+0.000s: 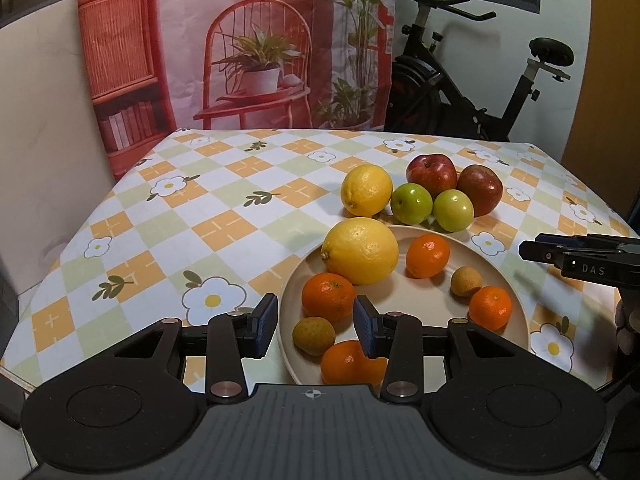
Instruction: Organize fruits
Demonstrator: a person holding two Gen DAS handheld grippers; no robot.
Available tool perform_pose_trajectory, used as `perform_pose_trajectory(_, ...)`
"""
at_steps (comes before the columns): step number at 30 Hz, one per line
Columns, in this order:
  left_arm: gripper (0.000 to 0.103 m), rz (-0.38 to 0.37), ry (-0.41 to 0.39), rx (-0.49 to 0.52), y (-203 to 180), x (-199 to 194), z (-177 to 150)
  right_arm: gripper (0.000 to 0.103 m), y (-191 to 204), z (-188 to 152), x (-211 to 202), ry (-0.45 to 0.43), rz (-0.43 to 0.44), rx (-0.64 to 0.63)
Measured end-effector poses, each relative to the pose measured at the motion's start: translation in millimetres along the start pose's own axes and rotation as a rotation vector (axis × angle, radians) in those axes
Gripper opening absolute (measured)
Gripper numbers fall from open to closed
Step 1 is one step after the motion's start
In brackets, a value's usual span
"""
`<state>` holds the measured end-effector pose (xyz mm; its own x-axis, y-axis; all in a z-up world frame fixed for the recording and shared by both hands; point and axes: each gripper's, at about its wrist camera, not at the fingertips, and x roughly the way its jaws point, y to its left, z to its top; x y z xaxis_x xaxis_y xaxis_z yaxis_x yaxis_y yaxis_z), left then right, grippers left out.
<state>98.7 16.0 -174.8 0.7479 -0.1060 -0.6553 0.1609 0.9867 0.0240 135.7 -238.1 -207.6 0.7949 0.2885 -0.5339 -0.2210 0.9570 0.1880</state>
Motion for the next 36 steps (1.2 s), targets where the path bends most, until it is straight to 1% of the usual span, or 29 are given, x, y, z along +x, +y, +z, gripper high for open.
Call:
perform_pose_trajectory(11, 0.044, 0.006, -0.003, -0.008, 2, 0, 1, 0.036, 0, 0, 0, -0.001, 0.001, 0.0)
perform_pose_trajectory(17, 0.044, 0.012, -0.014, -0.018, 8, 2, 10, 0.036, 0, 0, 0, -0.006, 0.001, 0.004)
perform_pose_trajectory(22, 0.044, 0.005, -0.037, -0.023, 8, 4, 29, 0.036, 1, 0, -1, -0.009, -0.004, 0.002)
perform_pose_trajectory(28, 0.044, -0.026, -0.071, -0.017, 1, 9, 58, 0.036, 1, 4, 1, -0.017, 0.001, -0.006)
perform_pose_trajectory(36, 0.044, -0.071, -0.066, 0.023, -18, 32, 81, 0.036, 1, 15, 16, -0.023, 0.02, -0.018)
